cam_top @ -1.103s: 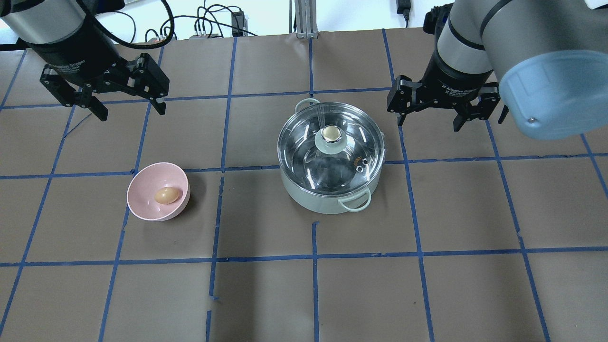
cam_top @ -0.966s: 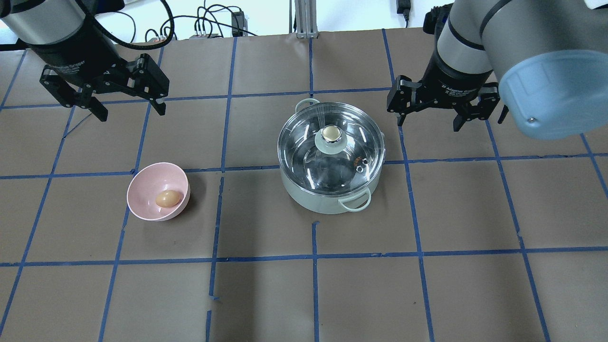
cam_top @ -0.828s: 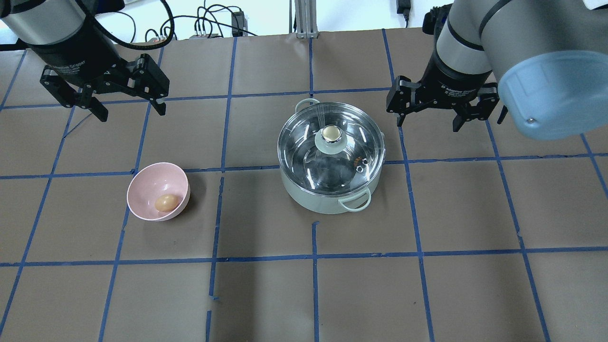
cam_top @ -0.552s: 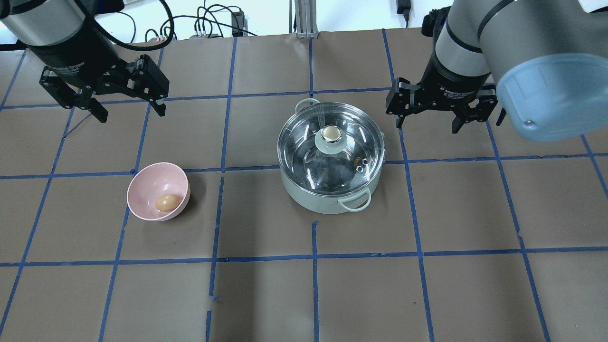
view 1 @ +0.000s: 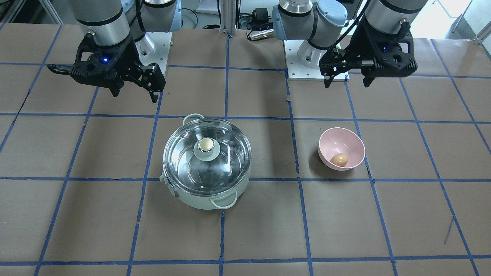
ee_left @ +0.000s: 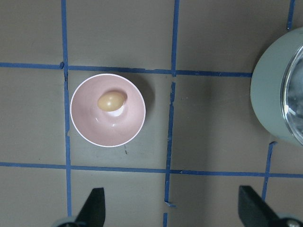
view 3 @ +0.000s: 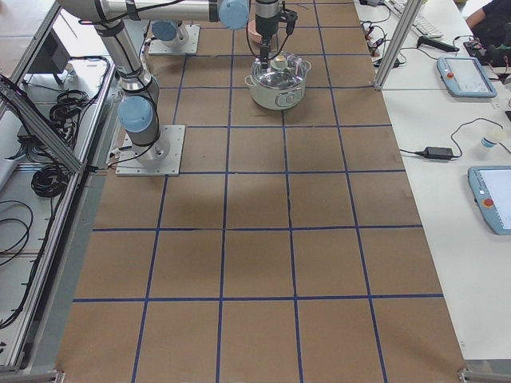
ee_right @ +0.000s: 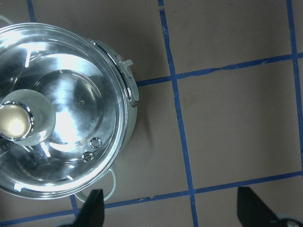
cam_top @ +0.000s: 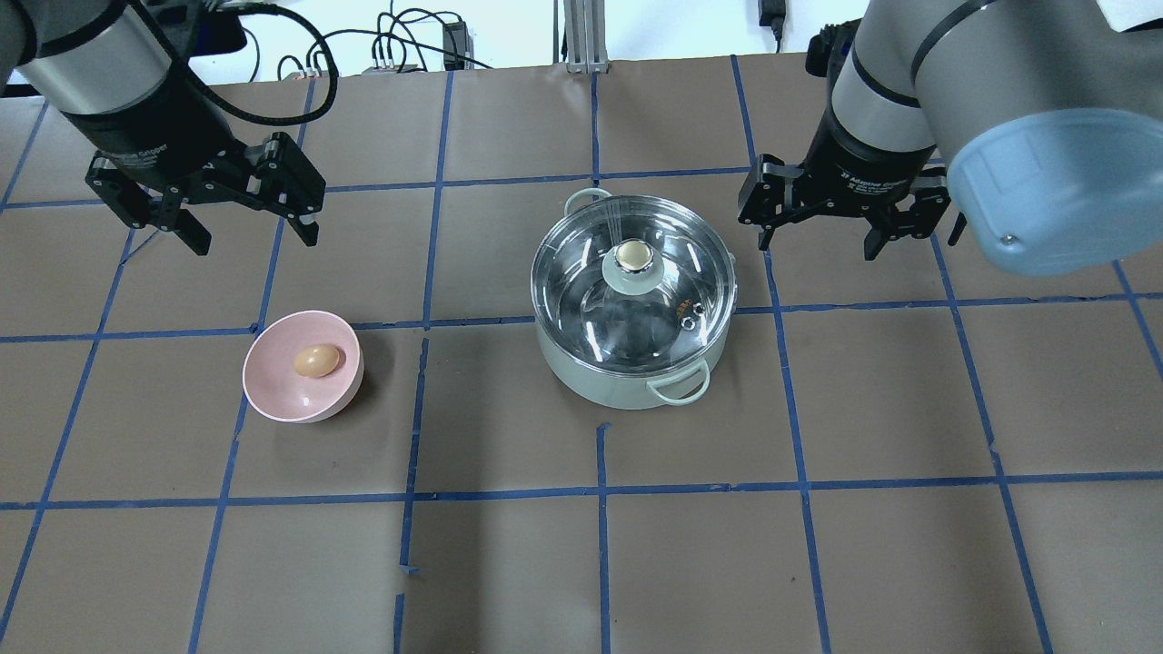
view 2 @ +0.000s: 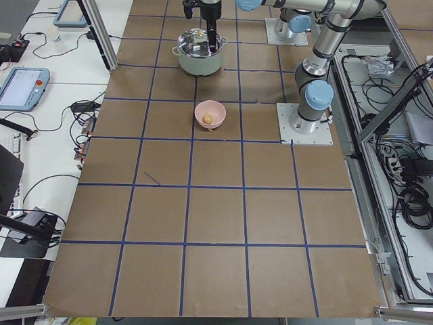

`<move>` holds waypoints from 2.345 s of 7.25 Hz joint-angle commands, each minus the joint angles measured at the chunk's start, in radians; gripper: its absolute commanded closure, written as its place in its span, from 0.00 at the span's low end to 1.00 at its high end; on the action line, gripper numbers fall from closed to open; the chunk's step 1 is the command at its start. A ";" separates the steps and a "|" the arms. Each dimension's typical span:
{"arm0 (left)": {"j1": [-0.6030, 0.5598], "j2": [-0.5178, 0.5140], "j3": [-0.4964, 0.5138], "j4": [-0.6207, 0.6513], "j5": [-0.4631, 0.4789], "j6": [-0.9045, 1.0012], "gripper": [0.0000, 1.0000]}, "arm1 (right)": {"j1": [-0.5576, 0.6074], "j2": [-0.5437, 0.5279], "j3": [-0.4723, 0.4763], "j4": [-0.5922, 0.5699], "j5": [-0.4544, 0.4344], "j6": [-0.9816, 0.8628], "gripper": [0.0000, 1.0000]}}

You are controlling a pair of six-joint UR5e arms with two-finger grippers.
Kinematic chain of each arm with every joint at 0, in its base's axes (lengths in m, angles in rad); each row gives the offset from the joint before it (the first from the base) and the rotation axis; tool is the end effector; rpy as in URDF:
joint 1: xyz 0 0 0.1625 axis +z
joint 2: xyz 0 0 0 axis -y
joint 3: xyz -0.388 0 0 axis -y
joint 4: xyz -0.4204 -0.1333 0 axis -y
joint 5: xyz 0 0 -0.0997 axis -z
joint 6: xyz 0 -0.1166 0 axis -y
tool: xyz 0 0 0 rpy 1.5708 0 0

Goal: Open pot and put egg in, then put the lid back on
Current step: 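Move the left gripper down over the pink bowl toward the egg, then lower the left gripper into the pink bowl around the egg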

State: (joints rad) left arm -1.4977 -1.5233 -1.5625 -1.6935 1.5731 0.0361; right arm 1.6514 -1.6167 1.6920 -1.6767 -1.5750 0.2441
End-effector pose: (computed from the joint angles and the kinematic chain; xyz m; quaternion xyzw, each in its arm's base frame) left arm -0.0967 -0.5014 0.4505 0.0184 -0.9993 -0.0335 0.0007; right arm 0.1730 -0.4923 0.4050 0.0817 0.9965 -0.0154 0.0004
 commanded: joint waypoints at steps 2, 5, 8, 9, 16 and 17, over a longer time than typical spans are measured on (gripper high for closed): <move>0.098 -0.017 -0.106 0.067 0.002 0.133 0.00 | -0.001 -0.002 0.009 -0.002 0.009 0.000 0.00; 0.258 -0.018 -0.288 0.274 -0.004 0.355 0.00 | 0.001 -0.002 0.012 -0.002 0.010 0.001 0.00; 0.249 -0.020 -0.471 0.506 -0.010 0.373 0.00 | 0.001 -0.002 0.012 -0.002 0.010 0.000 0.00; 0.249 -0.020 -0.514 0.578 -0.008 0.443 0.00 | 0.001 -0.002 0.012 -0.002 0.007 0.000 0.00; 0.211 -0.130 -0.593 0.856 -0.011 0.611 0.00 | -0.016 0.003 -0.012 -0.008 0.018 -0.017 0.00; 0.209 -0.130 -0.593 0.859 -0.012 0.664 0.00 | -0.006 0.001 -0.012 -0.009 0.042 -0.009 0.00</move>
State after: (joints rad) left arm -1.2869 -1.6491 -2.1550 -0.8404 1.5632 0.6510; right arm 1.6397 -1.6156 1.6802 -1.6826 -1.5560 0.2359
